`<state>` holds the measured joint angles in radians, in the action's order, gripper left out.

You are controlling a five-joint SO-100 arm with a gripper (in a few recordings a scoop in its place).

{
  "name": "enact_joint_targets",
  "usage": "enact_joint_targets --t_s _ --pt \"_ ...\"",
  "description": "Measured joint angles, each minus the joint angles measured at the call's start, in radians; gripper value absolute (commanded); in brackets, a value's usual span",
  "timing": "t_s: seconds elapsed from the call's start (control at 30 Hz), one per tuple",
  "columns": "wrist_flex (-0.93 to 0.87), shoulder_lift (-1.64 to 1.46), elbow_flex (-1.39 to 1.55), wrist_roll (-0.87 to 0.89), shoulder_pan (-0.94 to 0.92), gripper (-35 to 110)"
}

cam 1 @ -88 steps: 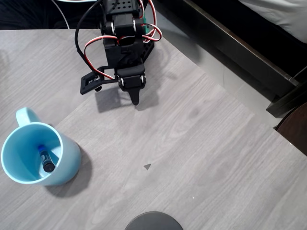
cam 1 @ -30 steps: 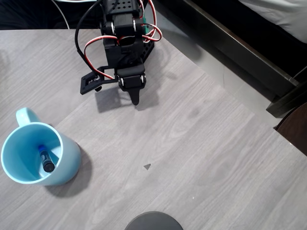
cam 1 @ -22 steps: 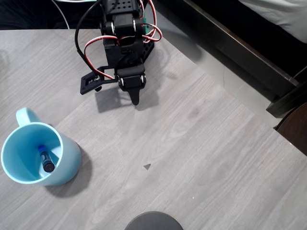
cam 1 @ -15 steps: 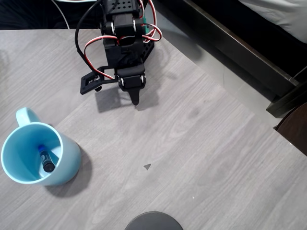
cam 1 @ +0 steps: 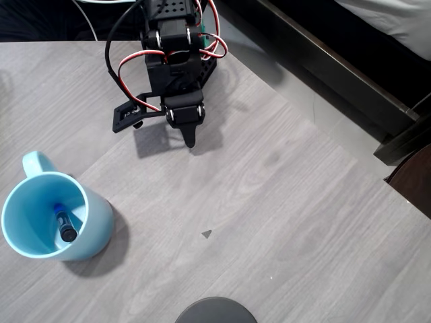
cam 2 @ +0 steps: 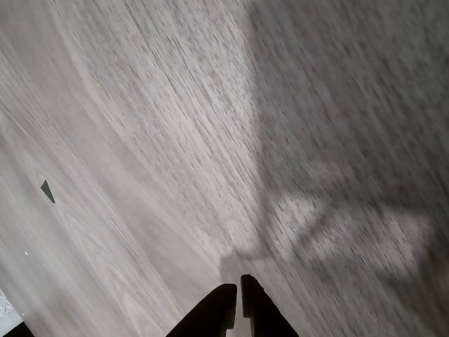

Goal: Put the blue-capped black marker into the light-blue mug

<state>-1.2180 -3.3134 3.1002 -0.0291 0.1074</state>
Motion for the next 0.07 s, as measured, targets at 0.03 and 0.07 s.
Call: enact_joint_targets --t_s 0.03,0.07 --pt "0.000 0.000 0.000 0.000 0.000 0" --pt "0.000 0.000 0.000 0.000 0.000 0"
